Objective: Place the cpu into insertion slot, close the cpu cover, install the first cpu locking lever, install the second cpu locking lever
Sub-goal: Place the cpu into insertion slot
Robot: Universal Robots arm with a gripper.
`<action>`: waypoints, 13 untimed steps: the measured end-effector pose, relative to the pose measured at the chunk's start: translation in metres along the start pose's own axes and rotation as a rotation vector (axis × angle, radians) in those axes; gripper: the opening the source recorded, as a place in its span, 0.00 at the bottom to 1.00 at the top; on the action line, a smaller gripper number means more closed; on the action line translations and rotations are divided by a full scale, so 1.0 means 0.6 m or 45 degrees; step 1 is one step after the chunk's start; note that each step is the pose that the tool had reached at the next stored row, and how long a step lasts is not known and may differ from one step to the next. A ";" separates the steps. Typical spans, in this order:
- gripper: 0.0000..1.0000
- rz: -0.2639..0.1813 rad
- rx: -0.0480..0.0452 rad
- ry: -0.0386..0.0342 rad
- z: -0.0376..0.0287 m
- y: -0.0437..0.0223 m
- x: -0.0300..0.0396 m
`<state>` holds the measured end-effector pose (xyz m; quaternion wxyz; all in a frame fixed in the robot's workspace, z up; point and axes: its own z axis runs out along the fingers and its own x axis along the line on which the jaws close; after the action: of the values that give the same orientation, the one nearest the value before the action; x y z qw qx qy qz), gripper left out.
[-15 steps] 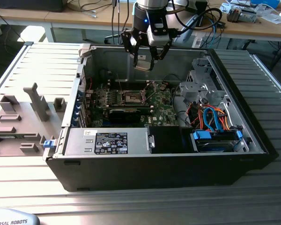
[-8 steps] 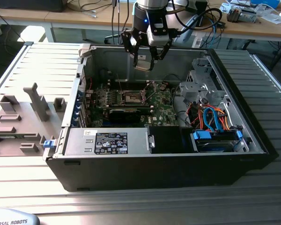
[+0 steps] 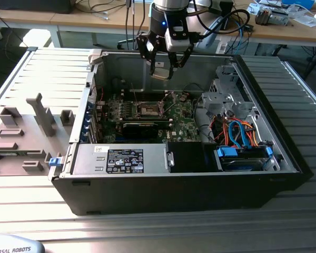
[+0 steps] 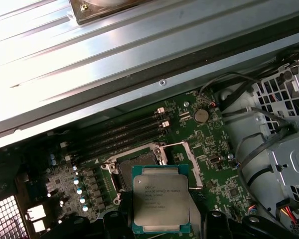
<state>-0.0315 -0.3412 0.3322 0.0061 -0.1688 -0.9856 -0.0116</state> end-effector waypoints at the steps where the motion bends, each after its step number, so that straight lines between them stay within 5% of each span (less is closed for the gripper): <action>1: 0.54 0.003 0.000 -0.0001 0.000 0.000 0.000; 13: 0.54 0.020 0.000 -0.0004 0.000 0.000 0.000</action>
<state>-0.0315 -0.3412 0.3322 0.0060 -0.1763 -0.9842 -0.0117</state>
